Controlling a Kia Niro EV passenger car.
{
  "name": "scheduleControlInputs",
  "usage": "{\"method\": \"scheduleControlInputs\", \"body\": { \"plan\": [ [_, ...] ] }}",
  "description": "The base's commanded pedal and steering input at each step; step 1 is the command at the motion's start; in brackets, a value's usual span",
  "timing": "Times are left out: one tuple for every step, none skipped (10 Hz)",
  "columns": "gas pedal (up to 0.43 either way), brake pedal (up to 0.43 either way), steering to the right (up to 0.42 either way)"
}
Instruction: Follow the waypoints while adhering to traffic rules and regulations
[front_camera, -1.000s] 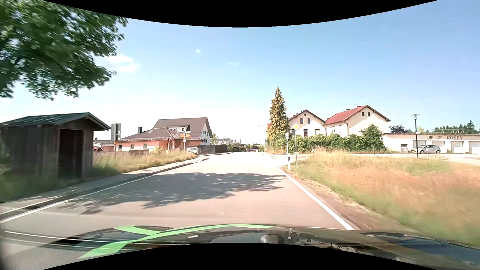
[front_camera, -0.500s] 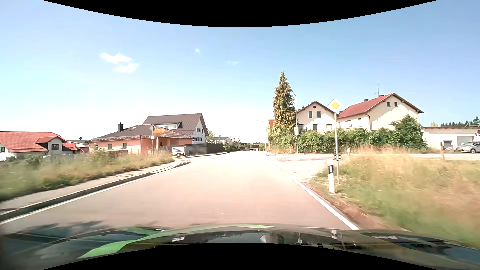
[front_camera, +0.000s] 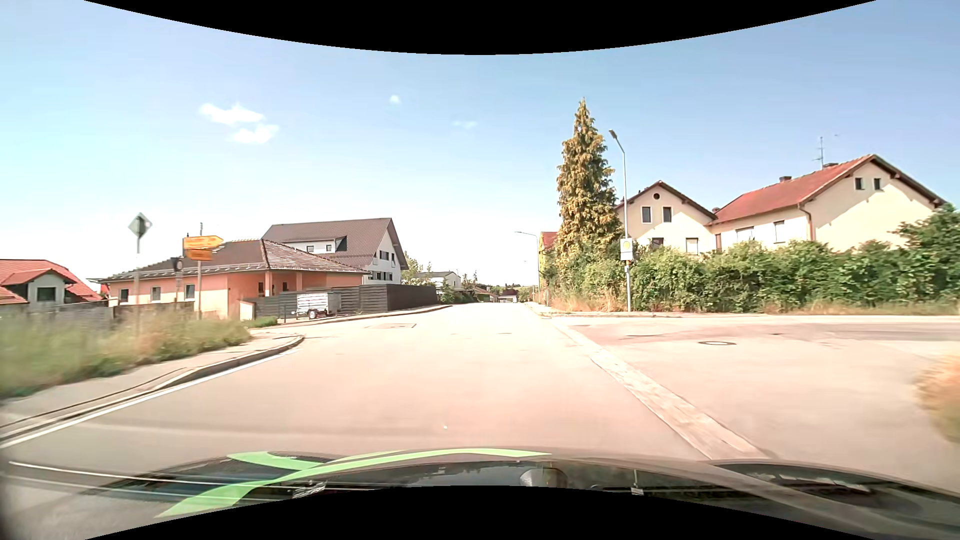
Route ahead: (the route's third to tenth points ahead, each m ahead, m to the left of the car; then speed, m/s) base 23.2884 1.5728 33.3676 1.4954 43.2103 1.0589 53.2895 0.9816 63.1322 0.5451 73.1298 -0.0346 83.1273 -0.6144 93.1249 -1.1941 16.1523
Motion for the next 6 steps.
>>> {"method": "scheduleControlInputs", "body": {
  "plan": [
    [0.118, 0.0, -0.001],
    [0.118, 0.0, 0.0],
    [0.118, 0.0, 0.0],
    [0.13, 0.0, 0.0],
    [0.13, 0.0, 0.0],
    [0.13, 0.0, 0.0]
  ]
}}
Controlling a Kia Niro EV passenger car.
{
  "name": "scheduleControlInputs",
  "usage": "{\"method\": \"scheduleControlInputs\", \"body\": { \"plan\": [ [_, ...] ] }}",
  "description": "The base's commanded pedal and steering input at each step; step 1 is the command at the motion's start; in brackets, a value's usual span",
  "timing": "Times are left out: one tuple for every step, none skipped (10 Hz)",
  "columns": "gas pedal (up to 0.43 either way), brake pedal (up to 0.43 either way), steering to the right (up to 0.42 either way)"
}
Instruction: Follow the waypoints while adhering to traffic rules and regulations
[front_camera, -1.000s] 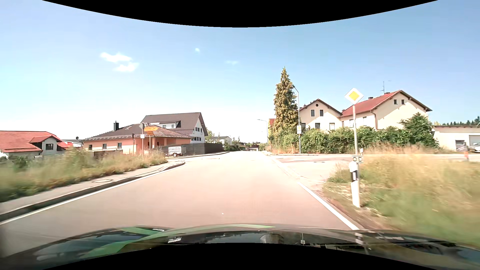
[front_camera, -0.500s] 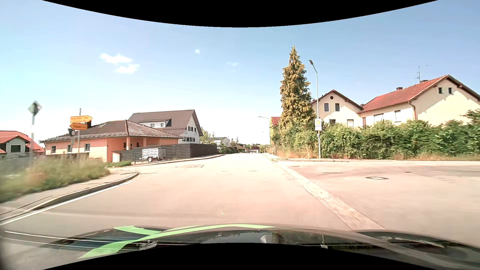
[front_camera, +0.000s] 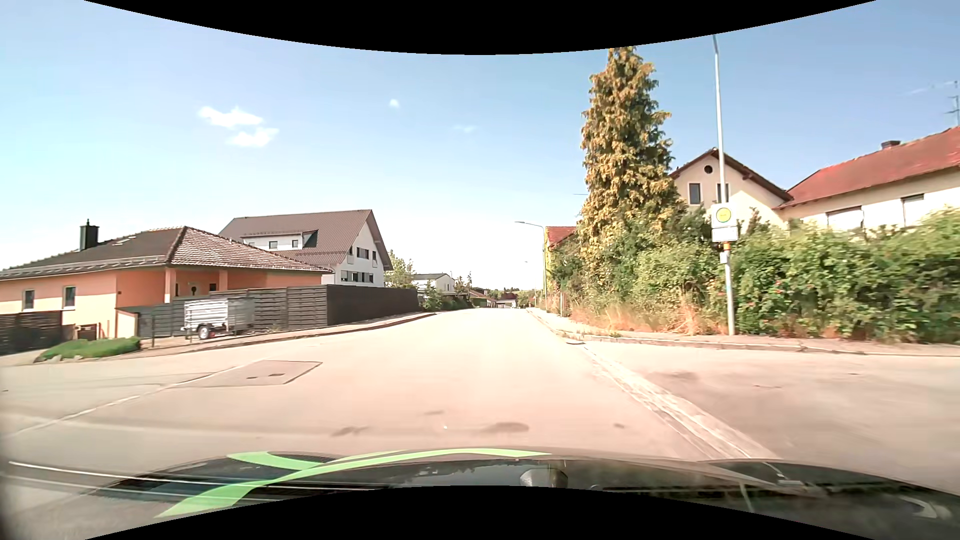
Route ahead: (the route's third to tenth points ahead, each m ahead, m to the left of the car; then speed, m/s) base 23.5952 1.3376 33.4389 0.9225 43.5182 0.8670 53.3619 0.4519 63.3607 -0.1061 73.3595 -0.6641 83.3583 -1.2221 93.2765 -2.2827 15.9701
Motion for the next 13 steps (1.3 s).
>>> {"method": "scheduleControlInputs", "body": {
  "plan": [
    [0.138, 0.0, 0.0],
    [0.138, 0.0, 0.0],
    [0.15, 0.0, 0.0],
    [0.15, 0.0, 0.0],
    [0.15, 0.0, 0.0],
    [0.15, 0.0, 0.0],
    [0.138, 0.0, 0.0],
    [0.138, 0.0, 0.0],
    [0.138, 0.0, 0.0],
    [0.13, 0.0, 0.0],
    [0.118, 0.0, 0.0],
    [0.098, 0.0, 0.0],
    [0.098, 0.0, 0.0]
  ]
}}
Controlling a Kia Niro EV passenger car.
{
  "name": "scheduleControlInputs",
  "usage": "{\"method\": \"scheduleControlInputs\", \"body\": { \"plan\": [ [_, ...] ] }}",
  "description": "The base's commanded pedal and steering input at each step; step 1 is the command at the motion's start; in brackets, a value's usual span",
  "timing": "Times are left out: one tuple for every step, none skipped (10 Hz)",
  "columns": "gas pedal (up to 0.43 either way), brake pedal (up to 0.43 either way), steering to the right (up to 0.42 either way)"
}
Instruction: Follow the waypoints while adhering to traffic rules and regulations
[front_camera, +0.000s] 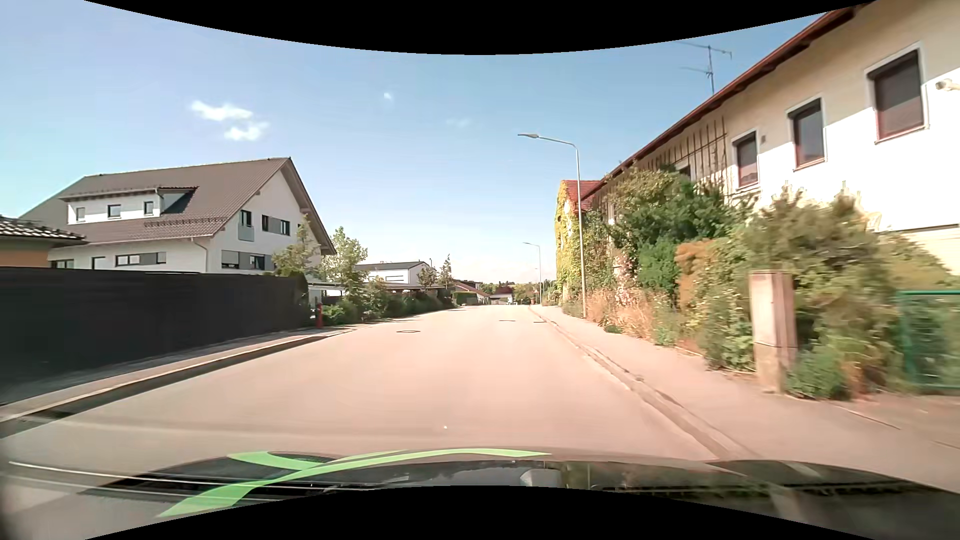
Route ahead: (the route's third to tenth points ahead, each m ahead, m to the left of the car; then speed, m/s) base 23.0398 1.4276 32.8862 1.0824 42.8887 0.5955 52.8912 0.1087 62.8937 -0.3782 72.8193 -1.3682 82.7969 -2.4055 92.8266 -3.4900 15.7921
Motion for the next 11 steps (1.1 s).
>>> {"method": "scheduleControlInputs", "body": {
  "plan": [
    [0.098, 0.0, 0.0],
    [0.098, 0.0, 0.0],
    [0.098, 0.0, 0.0],
    [0.098, 0.0, 0.0],
    [0.098, 0.0, 0.0],
    [0.098, 0.0, 0.0],
    [0.098, 0.0, 0.0],
    [0.098, 0.0, 0.0],
    [0.11, 0.0, 0.0],
    [0.11, 0.0, 0.0],
    [0.118, 0.0, 0.0]
  ]
}}
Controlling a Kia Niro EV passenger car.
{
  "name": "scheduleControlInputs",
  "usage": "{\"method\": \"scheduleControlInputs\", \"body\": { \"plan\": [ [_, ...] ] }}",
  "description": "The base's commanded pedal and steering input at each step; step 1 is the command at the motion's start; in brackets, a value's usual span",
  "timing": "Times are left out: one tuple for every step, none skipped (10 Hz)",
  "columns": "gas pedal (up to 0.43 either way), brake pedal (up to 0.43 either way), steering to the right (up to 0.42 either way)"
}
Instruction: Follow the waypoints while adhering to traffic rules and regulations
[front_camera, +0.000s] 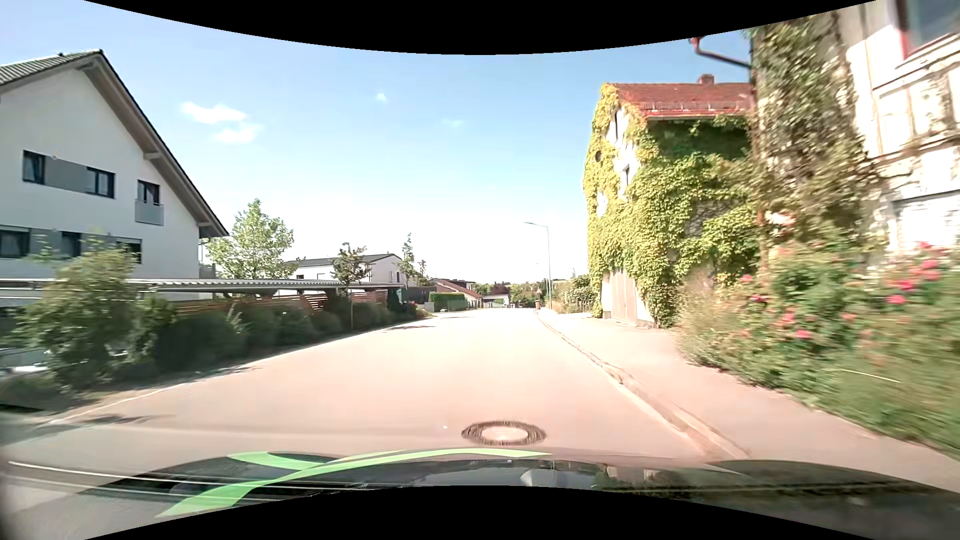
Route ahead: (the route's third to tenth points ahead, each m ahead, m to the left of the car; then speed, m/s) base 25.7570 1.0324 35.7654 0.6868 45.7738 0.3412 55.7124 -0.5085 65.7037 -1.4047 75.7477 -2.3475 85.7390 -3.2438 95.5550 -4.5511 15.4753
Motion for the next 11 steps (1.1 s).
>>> {"method": "scheduleControlInputs", "body": {
  "plan": [
    [0.118, 0.0, 0.0],
    [0.118, 0.0, 0.0],
    [0.118, 0.0, 0.0],
    [0.118, 0.0, 0.0],
    [0.138, 0.0, 0.0],
    [0.138, 0.0, 0.0],
    [0.138, 0.0, 0.0],
    [0.138, 0.0, 0.0],
    [0.138, 0.0, 0.0],
    [0.138, 0.0, 0.0],
    [0.138, 0.0, 0.001]
  ]
}}
